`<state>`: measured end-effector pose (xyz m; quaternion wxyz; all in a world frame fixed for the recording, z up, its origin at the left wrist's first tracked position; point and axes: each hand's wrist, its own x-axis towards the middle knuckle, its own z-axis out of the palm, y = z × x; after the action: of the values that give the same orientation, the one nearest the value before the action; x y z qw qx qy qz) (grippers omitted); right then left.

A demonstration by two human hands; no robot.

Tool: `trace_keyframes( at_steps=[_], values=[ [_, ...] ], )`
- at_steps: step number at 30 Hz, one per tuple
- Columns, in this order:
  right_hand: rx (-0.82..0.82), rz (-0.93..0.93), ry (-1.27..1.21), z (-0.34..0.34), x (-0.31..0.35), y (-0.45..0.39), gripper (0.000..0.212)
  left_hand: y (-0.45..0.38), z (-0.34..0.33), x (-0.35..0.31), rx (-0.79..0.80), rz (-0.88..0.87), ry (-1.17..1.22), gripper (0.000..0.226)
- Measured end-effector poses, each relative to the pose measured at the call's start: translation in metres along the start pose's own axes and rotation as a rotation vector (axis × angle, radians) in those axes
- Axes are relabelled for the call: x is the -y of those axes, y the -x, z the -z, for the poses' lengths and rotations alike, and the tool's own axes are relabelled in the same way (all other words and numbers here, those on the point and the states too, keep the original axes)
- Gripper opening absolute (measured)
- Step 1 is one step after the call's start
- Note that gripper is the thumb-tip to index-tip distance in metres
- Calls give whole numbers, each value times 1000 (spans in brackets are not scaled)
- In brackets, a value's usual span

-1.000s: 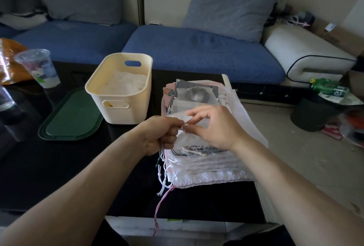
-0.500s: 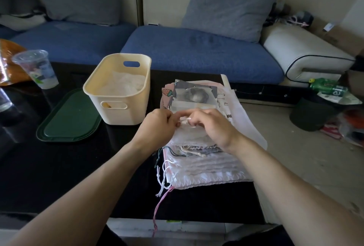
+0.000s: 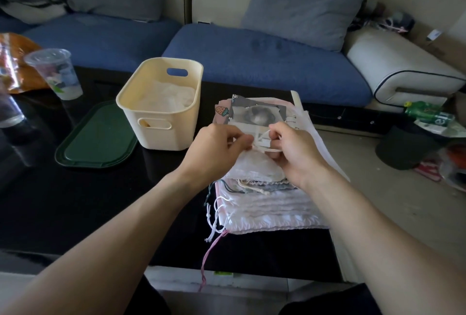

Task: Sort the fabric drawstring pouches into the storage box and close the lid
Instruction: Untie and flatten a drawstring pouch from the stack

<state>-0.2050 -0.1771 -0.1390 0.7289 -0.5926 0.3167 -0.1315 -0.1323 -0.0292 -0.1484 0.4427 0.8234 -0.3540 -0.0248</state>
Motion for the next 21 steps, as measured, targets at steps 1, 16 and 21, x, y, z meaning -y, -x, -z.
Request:
trace_keyframes(
  at_steps=[1,16,21],
  values=[
    [-6,39,83,0,0,0,36,1,-1,-2,9,-24,22,22],
    [138,-128,-143,22,17,4,26,-2,9,8,214,-34,-92,22],
    [89,-9,252,43,17,-4,23,-2,10,11,181,-19,-134,21]
  ],
)
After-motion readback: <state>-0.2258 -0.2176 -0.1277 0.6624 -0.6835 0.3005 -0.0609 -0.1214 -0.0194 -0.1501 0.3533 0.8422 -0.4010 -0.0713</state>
